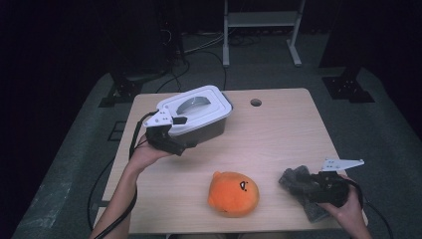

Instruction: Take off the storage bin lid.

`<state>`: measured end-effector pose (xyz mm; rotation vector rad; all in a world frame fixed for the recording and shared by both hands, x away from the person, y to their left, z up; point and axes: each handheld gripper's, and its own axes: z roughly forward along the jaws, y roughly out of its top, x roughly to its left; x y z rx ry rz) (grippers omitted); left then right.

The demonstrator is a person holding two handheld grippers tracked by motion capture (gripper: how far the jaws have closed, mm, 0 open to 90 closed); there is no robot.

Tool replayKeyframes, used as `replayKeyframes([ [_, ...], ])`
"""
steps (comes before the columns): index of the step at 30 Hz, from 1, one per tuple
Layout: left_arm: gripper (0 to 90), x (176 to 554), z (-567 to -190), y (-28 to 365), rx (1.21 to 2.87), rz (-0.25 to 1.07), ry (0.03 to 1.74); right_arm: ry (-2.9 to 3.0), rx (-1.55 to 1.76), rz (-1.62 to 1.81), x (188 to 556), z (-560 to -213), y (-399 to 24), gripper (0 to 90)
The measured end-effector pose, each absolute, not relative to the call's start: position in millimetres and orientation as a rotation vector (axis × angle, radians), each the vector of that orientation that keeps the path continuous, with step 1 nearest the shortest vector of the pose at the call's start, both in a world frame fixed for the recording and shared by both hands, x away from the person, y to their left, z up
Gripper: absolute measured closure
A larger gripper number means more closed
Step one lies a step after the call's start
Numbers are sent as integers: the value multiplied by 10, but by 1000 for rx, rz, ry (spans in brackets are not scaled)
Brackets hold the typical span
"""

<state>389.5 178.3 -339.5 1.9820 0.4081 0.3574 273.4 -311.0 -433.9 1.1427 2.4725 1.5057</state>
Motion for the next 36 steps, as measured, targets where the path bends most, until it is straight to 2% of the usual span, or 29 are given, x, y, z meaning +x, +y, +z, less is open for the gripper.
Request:
replayKeyframes([
  [13,90,4160,-3380,1903,1944,359,429,2505,1148,1498,2762,-4373,-3058,313],
  [36,91,4584,-3315,1889,1953,386,471,2504,1145,1527,2774,-4384,-3070,320],
])
